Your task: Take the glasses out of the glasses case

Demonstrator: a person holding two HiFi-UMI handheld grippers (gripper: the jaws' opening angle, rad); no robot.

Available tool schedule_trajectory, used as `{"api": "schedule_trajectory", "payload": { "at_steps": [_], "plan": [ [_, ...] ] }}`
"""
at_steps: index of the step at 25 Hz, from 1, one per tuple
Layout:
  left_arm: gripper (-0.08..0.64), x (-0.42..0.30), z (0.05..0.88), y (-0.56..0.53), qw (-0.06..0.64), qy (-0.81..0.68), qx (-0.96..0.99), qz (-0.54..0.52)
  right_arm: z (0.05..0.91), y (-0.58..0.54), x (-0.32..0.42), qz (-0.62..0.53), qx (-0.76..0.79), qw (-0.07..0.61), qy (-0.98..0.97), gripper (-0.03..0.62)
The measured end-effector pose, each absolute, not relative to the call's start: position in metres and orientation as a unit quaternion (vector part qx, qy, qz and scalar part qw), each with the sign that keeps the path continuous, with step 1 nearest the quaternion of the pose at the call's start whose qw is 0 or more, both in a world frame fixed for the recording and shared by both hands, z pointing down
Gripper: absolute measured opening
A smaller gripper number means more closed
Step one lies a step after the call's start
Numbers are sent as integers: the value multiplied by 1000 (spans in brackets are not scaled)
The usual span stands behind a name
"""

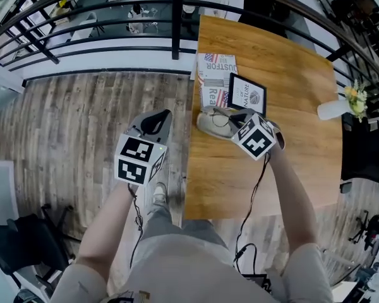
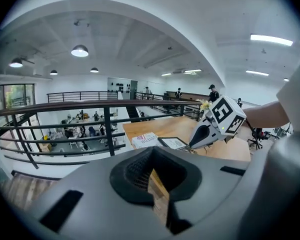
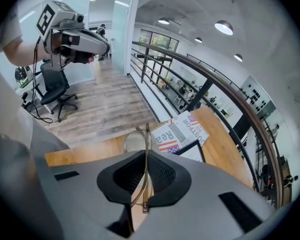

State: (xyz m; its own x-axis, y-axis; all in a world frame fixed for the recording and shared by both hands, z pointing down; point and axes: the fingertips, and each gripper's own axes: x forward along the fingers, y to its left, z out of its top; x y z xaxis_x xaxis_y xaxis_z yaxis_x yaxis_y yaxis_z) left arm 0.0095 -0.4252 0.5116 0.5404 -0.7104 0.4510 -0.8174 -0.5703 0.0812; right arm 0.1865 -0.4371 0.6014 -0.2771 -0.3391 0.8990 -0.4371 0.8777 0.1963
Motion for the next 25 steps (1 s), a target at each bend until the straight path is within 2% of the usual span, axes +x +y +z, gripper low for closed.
{"api": "schedule_trajectory", "payload": {
  "at_steps": [3,9,25],
  "plan": [
    [14,11,484,-422,122,-439,872,177,560,-435,186,33,274,520,-808,39],
    [14,8,421,-417,64,-440,881,158,460,-432,187,17,359,417,-835,40],
    [14,-16,199,-352,-130,-466,875,22,192,-330,184,-91,488,64,-866,40]
  ]
}}
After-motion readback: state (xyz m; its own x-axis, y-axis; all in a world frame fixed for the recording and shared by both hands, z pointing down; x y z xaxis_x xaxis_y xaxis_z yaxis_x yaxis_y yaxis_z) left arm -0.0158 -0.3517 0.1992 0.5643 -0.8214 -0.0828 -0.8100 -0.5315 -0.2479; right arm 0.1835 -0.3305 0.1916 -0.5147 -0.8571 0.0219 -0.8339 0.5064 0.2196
